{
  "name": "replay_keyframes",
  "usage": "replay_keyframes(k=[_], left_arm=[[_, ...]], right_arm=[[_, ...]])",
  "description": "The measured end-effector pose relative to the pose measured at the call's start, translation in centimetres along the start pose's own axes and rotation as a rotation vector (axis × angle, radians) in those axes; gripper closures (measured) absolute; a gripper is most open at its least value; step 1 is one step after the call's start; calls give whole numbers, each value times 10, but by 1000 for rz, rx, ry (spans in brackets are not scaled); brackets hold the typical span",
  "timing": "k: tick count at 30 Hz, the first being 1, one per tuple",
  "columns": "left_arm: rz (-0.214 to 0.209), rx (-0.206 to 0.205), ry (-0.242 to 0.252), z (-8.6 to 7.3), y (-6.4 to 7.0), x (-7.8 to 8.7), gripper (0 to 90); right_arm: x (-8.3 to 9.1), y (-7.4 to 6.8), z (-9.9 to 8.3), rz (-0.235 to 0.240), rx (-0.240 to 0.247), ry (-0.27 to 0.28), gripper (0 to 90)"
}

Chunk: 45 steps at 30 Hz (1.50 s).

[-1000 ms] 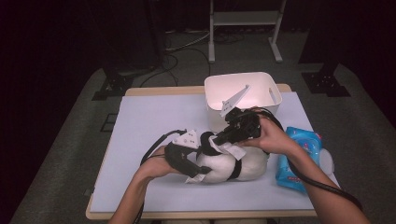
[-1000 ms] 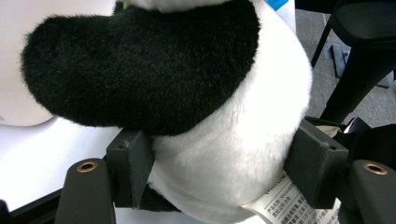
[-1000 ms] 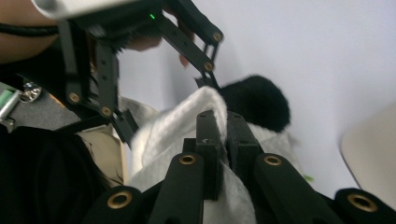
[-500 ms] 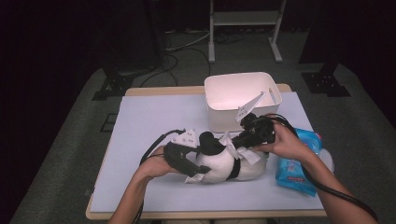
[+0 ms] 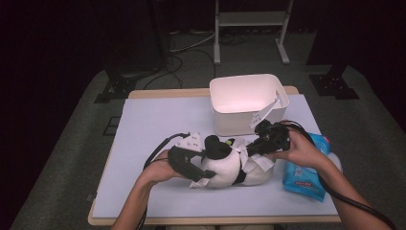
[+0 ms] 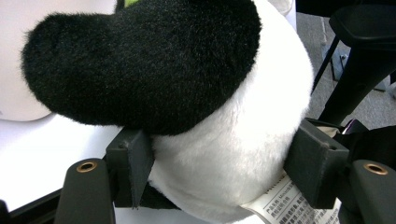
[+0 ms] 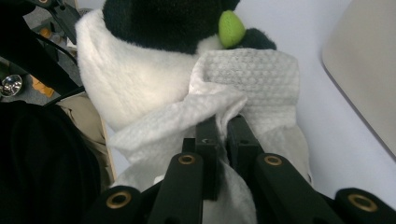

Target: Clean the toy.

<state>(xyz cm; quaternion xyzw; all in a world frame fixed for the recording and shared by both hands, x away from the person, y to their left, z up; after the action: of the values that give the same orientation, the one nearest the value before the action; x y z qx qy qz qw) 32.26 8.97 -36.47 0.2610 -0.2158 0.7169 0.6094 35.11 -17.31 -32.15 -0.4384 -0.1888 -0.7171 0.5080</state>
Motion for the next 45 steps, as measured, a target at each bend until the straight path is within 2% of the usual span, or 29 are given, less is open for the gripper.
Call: replay_keyframes(k=[7, 15, 20, 27, 35, 45], left_arm=[[-2, 4, 0, -1, -1, 0, 303], [-4, 13, -1, -2, -2, 1, 303], [-1, 15, -2, -2, -2, 1, 304], [5, 18, -9, -3, -3, 1, 304], [8, 14, 1, -2, -1, 0, 304], [9, 7, -4, 0, 0, 1, 304]], right_arm=[[10, 5, -11, -16, -16, 9, 843], [22, 10, -25, -42, -62, 10, 842], [23, 11, -28, -39, -57, 23, 842], [12, 6, -14, -18, -21, 26, 842], [-2, -2, 6, 27, 10, 21, 844], [-3, -16, 46, 43, 76, 21, 846]])
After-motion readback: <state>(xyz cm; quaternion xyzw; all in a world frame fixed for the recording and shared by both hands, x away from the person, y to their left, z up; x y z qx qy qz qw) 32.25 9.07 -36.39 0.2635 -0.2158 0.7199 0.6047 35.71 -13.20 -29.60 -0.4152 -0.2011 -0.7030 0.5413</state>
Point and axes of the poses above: each handheld gripper's, and its own axes: x roughly backward along the jaws, z roughly out of its top, y roughly to its right, the point moved 1 cm from there along -x, roughly forward along the jaws, and after that the axes turned 3 degrees about -x, right-handed, at the moved point
